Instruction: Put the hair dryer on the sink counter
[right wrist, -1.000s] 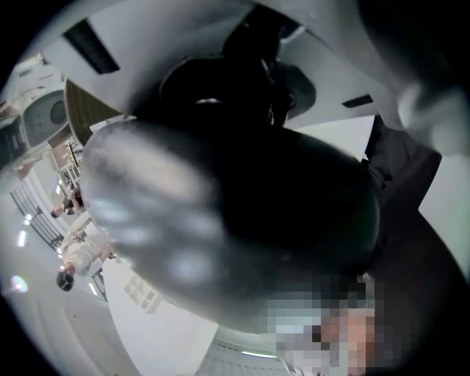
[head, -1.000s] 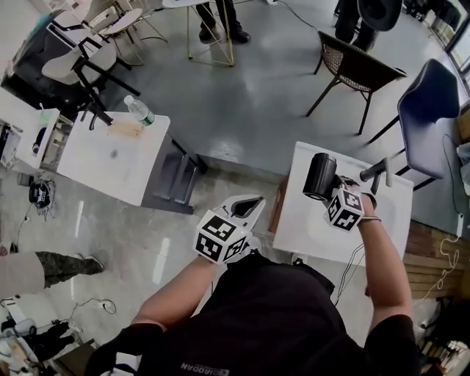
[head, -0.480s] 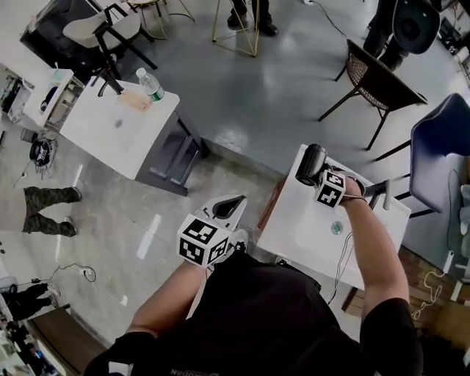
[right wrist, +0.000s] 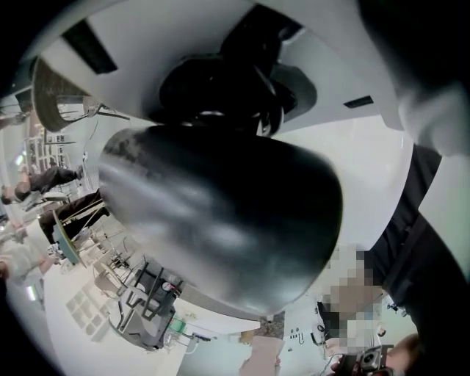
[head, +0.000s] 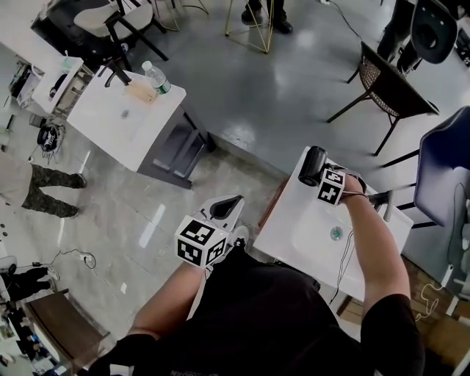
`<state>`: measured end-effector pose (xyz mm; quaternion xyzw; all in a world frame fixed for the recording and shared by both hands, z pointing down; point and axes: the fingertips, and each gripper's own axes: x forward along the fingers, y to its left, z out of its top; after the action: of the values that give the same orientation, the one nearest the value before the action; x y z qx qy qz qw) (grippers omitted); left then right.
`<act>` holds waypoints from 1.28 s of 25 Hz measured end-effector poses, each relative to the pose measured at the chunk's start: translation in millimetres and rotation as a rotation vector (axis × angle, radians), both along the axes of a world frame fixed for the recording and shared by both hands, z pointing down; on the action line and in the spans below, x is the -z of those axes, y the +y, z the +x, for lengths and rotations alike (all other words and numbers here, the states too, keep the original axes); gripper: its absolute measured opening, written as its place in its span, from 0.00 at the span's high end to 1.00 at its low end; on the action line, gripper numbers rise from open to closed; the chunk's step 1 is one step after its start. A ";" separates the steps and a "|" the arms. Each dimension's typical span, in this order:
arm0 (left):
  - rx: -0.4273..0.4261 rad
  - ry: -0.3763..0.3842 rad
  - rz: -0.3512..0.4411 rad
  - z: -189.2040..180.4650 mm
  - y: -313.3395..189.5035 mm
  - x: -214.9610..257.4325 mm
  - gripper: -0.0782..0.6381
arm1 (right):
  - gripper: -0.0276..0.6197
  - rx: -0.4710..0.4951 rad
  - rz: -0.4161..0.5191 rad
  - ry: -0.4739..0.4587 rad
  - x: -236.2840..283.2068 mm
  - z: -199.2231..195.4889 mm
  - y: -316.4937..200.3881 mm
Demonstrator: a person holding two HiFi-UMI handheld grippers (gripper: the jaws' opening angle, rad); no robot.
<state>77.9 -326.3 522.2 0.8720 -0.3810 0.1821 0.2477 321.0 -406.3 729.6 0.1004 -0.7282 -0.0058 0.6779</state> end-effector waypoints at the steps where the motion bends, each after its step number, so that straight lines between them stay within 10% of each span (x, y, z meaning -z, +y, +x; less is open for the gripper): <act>1: 0.002 -0.001 -0.001 1.0 -0.3 -0.2 0.89 | 0.79 0.006 -0.006 -0.003 0.1 -0.8 -0.3; 32: -0.044 -0.011 -0.008 24.5 -3.2 -0.5 0.89 | 0.63 0.050 -0.016 -0.017 5.7 0.9 2.8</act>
<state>102.4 -329.5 522.7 0.8781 -0.3625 0.1938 0.2449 321.9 -403.5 723.9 0.0768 -0.7364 -0.0161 0.6720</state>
